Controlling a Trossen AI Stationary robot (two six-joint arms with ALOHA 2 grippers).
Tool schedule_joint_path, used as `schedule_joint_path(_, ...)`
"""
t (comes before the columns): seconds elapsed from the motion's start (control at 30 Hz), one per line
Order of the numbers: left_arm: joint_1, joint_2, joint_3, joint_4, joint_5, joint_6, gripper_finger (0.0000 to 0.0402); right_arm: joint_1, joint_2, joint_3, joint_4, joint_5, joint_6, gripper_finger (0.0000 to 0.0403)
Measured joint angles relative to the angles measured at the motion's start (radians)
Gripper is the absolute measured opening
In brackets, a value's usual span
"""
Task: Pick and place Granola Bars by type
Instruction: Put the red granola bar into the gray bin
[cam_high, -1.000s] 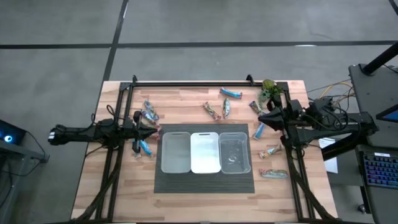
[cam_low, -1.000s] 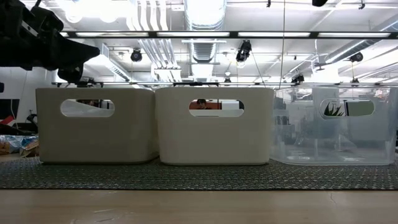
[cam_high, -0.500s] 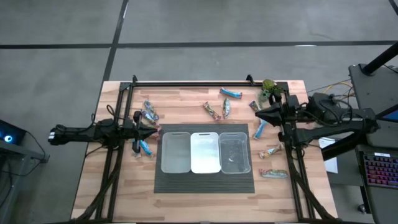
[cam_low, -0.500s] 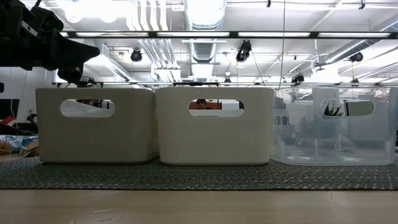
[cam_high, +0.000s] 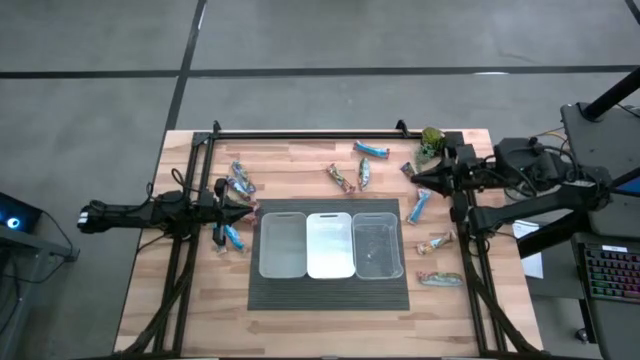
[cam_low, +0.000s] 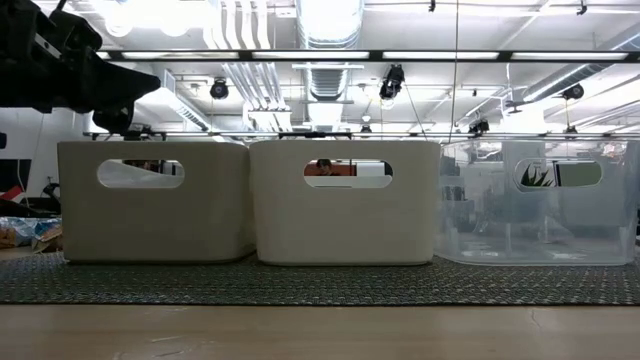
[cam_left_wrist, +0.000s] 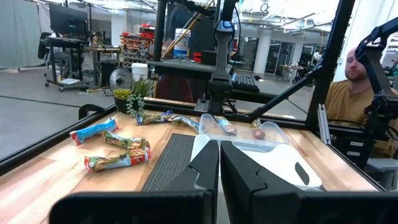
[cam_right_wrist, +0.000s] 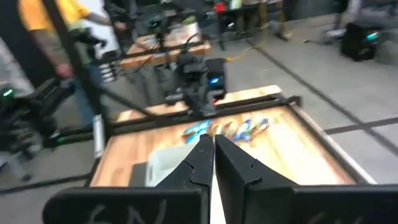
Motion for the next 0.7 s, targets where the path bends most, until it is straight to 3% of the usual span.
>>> schedule_joint_path(0.17,0.000,0.000,0.000,0.000,0.000,0.000,0.0000,-0.016,0.058,0.065,-0.091,0.104,0.007,0.0008)
schedule_joint_path(0.7,0.000,0.000,0.000,0.000,0.000,0.000,0.0000,-0.178,0.238,0.134,-0.127,0.052,0.070,0.0008)
